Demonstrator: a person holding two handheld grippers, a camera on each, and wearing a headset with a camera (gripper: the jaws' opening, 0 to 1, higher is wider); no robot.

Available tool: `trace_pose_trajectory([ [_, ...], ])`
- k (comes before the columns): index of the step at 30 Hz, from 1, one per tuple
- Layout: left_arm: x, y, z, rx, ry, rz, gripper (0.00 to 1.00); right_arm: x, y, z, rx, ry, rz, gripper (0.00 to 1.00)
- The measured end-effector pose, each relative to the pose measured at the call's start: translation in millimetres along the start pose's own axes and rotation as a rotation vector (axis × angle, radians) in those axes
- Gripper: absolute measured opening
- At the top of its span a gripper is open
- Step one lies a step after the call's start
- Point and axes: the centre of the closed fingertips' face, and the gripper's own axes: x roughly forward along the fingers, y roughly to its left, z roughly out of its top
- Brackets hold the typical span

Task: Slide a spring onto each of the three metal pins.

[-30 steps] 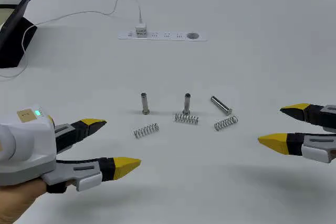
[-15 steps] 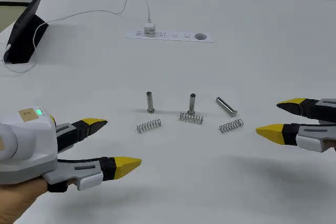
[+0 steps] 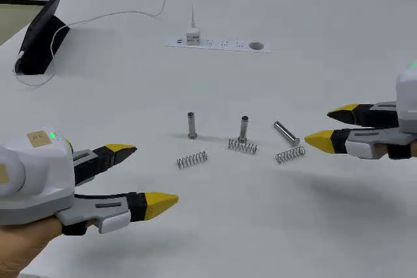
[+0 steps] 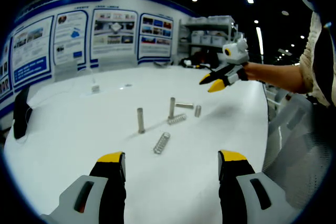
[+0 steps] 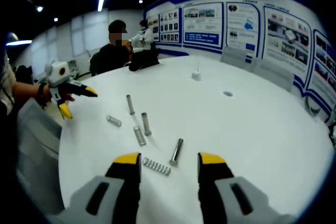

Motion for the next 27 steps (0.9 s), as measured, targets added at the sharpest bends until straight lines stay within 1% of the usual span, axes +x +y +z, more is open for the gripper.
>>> trace_pose_trajectory([
  [8,0.0,1.3,0.8,-0.003,-0.005,0.003,0.72,23.7,-5.3,9.3,-0.016,0.034,0.006,0.39],
  [12,-0.5,1.9,0.6,-0.003,-0.006,0.004,0.72,34.2,-7.6,8.5,-0.020,0.061,0.003,0.37],
  [14,-1.1,2.5,0.0,-0.003,-0.007,0.006,0.72,39.8,-9.8,7.1,-0.006,0.081,-0.002,0.34],
  [17,-1.9,3.4,-0.7,-0.006,-0.009,0.008,0.72,47.6,-10.9,6.8,0.005,0.095,-0.005,0.33],
  [23,-2.2,4.0,-2.2,-0.010,-0.013,0.008,0.72,63.2,-13.2,-0.2,0.009,0.157,-0.024,0.29],
  [27,-3.0,4.5,-2.0,-0.011,-0.015,0.007,0.71,70.3,-15.9,-3.5,0.019,0.184,-0.035,0.28],
])
